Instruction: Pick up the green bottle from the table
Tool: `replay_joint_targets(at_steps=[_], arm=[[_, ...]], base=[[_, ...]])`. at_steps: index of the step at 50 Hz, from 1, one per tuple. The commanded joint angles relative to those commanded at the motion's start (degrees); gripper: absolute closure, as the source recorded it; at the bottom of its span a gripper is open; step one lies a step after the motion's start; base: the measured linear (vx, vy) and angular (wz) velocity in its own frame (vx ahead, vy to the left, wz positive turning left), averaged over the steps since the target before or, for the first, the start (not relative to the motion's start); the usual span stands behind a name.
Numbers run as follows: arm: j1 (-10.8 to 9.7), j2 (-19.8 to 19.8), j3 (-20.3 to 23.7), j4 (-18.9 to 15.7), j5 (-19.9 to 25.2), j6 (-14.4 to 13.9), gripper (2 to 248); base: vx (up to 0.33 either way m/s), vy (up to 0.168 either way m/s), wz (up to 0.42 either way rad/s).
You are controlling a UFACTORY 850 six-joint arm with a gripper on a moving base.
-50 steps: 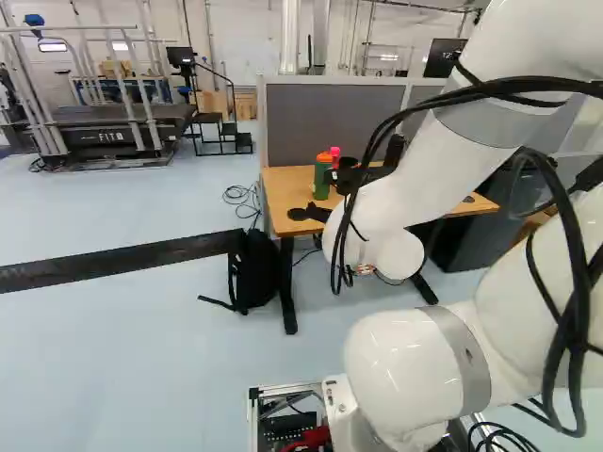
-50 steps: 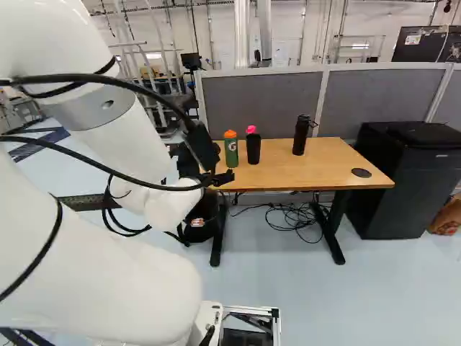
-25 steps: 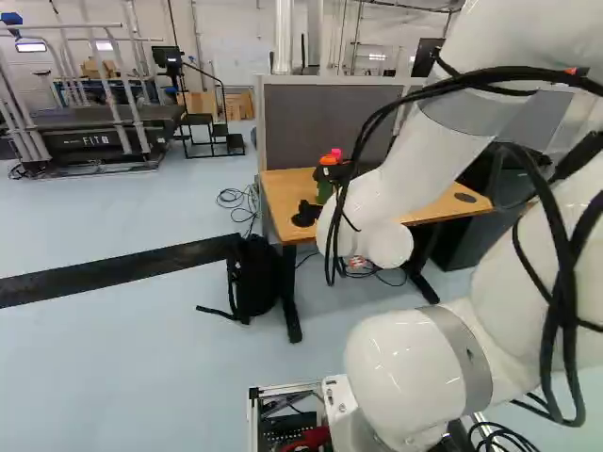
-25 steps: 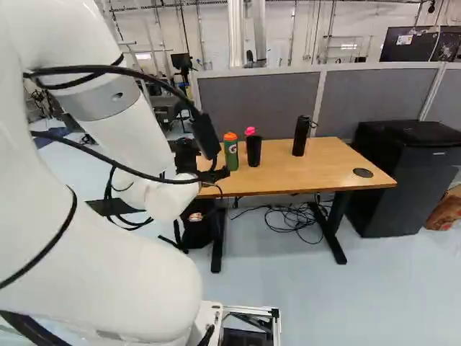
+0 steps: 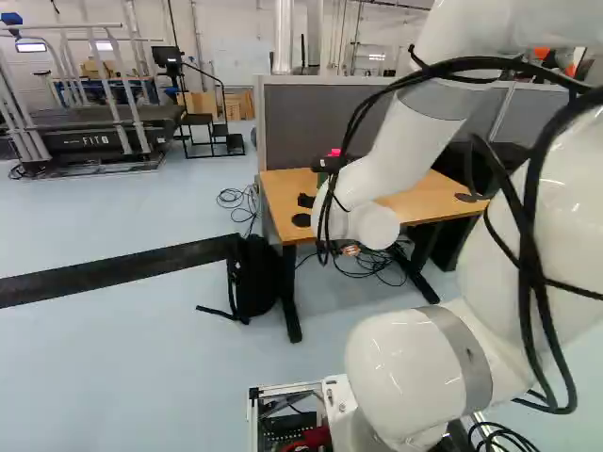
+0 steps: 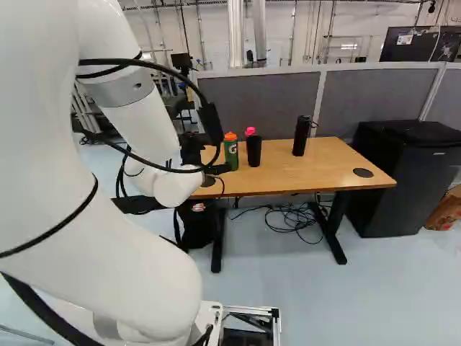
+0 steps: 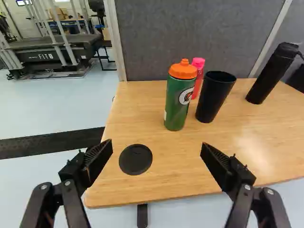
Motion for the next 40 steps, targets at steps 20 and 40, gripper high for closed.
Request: replay_joint_targets(at_steps=[20,40], arm=[[1.04,-6.11,-6.11,3.77,-0.18,0.0,3],[2.85,-11.7,-12.08,8.07,-0.18,0.0,3]], base=[[0.0,0.0,0.0],[0.0,0.0,0.0]])
